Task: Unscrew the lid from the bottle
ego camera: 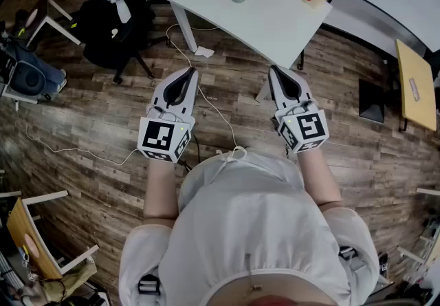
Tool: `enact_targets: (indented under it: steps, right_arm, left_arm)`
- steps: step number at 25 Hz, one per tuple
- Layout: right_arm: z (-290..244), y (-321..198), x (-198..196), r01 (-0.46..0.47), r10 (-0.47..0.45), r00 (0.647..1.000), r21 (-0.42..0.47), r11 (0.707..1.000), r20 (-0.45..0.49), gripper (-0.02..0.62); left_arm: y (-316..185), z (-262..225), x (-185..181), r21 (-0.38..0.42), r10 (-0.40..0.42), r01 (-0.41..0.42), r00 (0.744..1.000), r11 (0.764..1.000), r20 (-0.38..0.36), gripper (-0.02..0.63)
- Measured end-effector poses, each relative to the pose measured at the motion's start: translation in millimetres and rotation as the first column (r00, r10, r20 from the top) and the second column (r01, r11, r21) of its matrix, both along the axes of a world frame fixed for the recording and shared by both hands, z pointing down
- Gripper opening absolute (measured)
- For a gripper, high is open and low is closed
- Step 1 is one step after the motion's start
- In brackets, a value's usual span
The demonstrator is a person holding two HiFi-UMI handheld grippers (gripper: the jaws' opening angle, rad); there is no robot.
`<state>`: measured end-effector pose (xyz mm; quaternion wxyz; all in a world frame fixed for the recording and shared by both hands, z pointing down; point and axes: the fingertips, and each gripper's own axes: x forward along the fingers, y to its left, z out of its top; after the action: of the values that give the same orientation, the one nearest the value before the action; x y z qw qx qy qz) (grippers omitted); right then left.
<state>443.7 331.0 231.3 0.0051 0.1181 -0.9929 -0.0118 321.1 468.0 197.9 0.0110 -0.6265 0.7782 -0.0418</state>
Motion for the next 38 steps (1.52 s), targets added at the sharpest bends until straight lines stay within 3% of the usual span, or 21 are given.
enact_targets:
  steps: [14, 19, 20, 21, 22, 25, 32, 38]
  right_arm:
    - [11.0, 21.2, -19.9, -0.019, 0.019, 1.000, -0.020, 1.000, -0.009, 0.000]
    - [25.3, 25.3, -38.9, -0.060, 0.059, 0.998, -0.058, 0.997, -0.018, 0.004]
    - [26.5, 25.4, -43.0, -0.066, 0.065, 0.998, -0.057, 0.996, -0.015, 0.026]
    - [26.9, 25.4, -47.6, -0.066, 0.066, 0.998, -0.050, 0.997, -0.013, 0.153]
    - [26.6, 25.0, -52.9, -0.064, 0.063, 0.998, -0.040, 0.997, -0.013, 0.297]
    - [22.4, 19.7, -72.5, -0.063, 0.063, 0.998, 0.001, 0.998, -0.008, 0.412]
    - [34.0, -12.9, -128.5, -0.020, 0.020, 1.000, 0.007, 1.000, -0.008, 0.422]
    - [40.0, -83.9, -195.5, -0.010, 0.010, 1.000, -0.049, 0.999, 0.009, 0.430]
  left_arm:
    - [23.4, 15.1, -24.6, -0.002, 0.003, -0.003, 1.000, 1.000, -0.030, 0.020]
    - [47.9, 13.3, -51.8, 0.092, -0.054, 0.063, 0.994, 0.994, -0.100, 0.031]
    - [51.7, 15.3, -57.3, 0.103, -0.057, 0.069, 0.991, 0.992, -0.120, 0.100]
    - [54.6, 18.4, -62.7, 0.108, -0.060, 0.074, 0.989, 0.991, -0.133, 0.273]
    - [56.9, 21.6, -68.9, 0.105, -0.069, 0.084, 0.988, 0.991, -0.138, 0.345]
    - [62.1, 26.8, -90.7, 0.080, -0.129, 0.139, 0.985, 0.987, -0.119, 0.359]
    - [41.9, 39.0, -137.9, 0.061, -0.175, 0.184, 0.976, 0.981, -0.129, 0.359]
    - [-7.8, 47.2, -194.4, 0.013, -0.195, 0.198, 0.974, 0.980, -0.119, 0.359]
